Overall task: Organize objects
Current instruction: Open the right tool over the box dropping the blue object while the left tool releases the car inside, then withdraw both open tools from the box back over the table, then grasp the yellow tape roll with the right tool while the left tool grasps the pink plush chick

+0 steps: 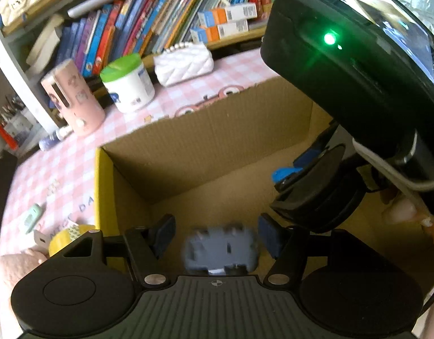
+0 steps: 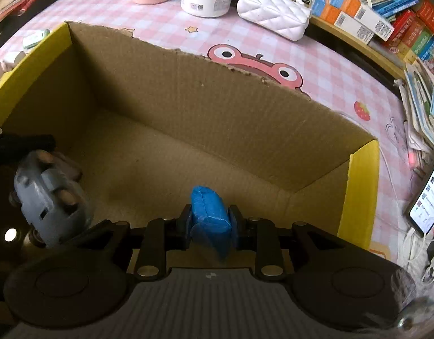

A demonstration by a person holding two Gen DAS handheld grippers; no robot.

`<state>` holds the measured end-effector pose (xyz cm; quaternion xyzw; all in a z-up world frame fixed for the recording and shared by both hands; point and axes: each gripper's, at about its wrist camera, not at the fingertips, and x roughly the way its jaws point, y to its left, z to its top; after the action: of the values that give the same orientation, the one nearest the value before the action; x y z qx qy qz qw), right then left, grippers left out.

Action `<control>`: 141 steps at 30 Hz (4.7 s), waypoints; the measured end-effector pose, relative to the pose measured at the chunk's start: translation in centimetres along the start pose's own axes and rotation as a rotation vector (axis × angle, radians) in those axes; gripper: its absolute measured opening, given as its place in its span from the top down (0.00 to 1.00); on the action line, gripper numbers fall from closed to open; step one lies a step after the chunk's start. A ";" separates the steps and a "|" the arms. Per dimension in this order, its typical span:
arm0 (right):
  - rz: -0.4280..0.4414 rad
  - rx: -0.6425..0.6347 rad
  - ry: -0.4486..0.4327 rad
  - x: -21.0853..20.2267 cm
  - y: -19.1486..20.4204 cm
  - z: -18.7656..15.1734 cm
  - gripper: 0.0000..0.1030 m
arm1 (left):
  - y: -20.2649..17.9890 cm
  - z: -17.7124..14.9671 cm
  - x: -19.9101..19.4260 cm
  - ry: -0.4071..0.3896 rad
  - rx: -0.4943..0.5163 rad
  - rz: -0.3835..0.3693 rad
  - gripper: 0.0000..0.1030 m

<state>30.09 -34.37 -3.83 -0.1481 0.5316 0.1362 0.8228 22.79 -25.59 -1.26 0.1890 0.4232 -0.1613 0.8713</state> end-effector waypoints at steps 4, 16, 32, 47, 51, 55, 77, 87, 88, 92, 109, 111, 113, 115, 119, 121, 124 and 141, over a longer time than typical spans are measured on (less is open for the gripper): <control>0.005 0.018 -0.025 -1.0 0.0 0.0 0.73 | -0.1 -0.4 -1.0 -0.038 -0.019 -0.014 0.29; -0.053 0.189 -0.338 -11.0 0.9 -4.0 0.59 | 2.1 -2.9 -8.5 -0.270 -0.132 -0.009 0.18; -0.297 0.522 -0.525 -16.9 7.5 -13.7 0.55 | 4.8 -10.9 -13.1 -0.344 -0.196 -0.035 0.14; -0.326 0.516 -0.356 -13.0 18.1 -17.7 0.45 | 8.0 -20.2 -13.6 -0.230 -0.241 0.033 0.14; -0.300 0.465 -0.340 -12.7 20.5 -17.9 0.41 | 8.9 -22.2 -14.0 -0.196 -0.262 0.055 0.14; -0.270 0.427 -0.337 -12.8 22.4 -17.9 0.37 | 9.8 -23.5 -14.6 -0.184 -0.283 0.073 0.14; -0.139 0.300 -0.368 -13.3 29.7 -16.1 0.34 | 14.9 -28.1 -17.8 -0.181 -0.378 0.168 0.14; -0.143 0.288 -0.389 -13.7 31.0 -15.8 0.31 | 15.8 -28.5 -18.0 -0.201 -0.373 0.166 0.14; -0.144 0.288 -0.391 -13.7 31.1 -15.7 0.31 | 15.9 -28.5 -18.0 -0.203 -0.375 0.167 0.14; -0.141 0.281 -0.395 -13.8 31.5 -15.4 0.31 | 16.3 -28.6 -18.0 -0.203 -0.377 0.165 0.14; -0.121 0.261 -0.380 -12.0 31.1 -13.1 0.30 | 17.6 -27.3 -15.9 -0.180 -0.398 0.184 0.14; -0.114 0.259 -0.377 -11.6 30.8 -12.4 0.30 | 18.0 -26.8 -15.4 -0.177 -0.406 0.192 0.14; -0.110 0.250 -0.378 -11.1 30.7 -11.8 0.30 | 18.4 -26.3 -14.9 -0.174 -0.419 0.195 0.14; -0.109 0.241 -0.384 -10.8 30.4 -11.0 0.30 | 18.7 -25.8 -14.3 -0.171 -0.423 0.195 0.14; -0.107 0.235 -0.397 -10.0 29.7 -9.1 0.30 | 19.3 -24.6 -13.3 -0.180 -0.426 0.203 0.14; -0.108 0.234 -0.410 -9.7 29.3 -8.0 0.30 | 19.7 -23.9 -12.7 -0.184 -0.433 0.216 0.14; -0.108 0.217 -0.434 -9.2 28.7 -6.3 0.30 | 20.3 -22.9 -11.8 -0.179 -0.451 0.233 0.14; -0.132 0.126 -0.440 -4.8 26.4 1.4 0.02 | 22.0 -19.3 -7.2 -0.107 -0.490 0.274 0.14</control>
<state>19.30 -9.86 -1.48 -0.0976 0.3363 0.0779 0.9335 15.20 3.56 -2.23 0.0195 0.3734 0.0554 0.9258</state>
